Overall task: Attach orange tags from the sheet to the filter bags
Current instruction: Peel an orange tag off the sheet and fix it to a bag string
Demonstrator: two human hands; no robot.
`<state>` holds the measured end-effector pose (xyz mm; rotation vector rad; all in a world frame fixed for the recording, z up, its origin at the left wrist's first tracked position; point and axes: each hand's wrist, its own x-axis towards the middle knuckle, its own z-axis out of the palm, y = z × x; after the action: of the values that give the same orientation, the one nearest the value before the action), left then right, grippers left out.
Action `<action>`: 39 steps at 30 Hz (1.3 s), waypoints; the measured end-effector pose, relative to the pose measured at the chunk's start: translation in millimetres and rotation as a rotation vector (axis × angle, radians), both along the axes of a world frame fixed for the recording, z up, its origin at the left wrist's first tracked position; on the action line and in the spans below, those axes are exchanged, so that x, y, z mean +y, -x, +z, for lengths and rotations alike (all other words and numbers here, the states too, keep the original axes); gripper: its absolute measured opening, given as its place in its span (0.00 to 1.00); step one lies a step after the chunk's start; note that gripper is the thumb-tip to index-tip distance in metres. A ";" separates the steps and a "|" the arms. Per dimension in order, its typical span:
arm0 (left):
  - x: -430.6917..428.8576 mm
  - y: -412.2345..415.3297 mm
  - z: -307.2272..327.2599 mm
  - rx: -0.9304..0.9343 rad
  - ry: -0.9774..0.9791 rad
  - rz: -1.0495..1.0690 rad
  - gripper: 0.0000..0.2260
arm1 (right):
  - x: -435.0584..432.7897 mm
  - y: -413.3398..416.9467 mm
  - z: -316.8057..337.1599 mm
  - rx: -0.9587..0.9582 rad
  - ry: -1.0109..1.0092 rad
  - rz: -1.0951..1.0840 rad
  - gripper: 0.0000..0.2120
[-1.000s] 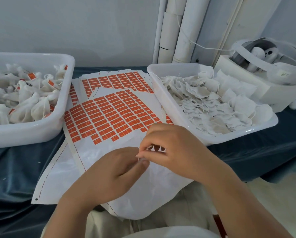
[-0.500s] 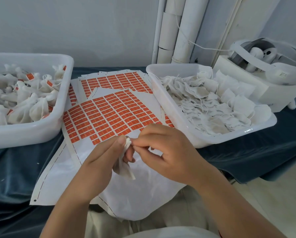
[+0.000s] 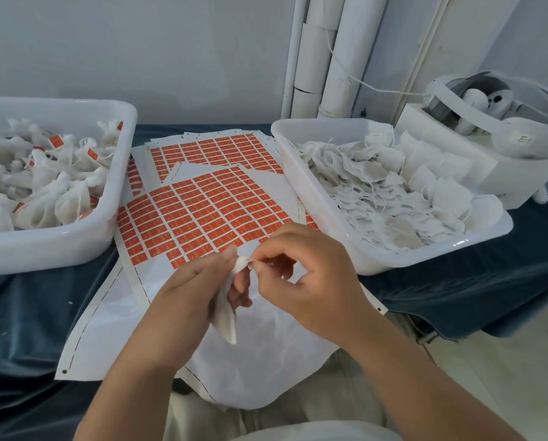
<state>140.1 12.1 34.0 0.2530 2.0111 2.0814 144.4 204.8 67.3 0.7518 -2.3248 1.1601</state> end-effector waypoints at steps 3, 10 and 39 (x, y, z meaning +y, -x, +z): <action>1.3 -0.4 1.7 -0.041 -0.118 -0.079 0.24 | 1.1 -0.6 9.0 -0.398 0.157 0.142 0.06; 7.8 -1.2 5.5 -0.087 -0.167 -0.083 0.21 | 4.3 0.5 15.7 -0.643 0.210 0.224 0.11; 10.2 -1.1 4.2 -0.068 -0.200 -0.024 0.20 | -1.2 -2.0 -0.5 0.346 -0.290 -0.205 0.13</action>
<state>141.3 22.3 38.2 0.2359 1.7545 2.2459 146.4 203.6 66.8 0.7248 -2.2299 0.5605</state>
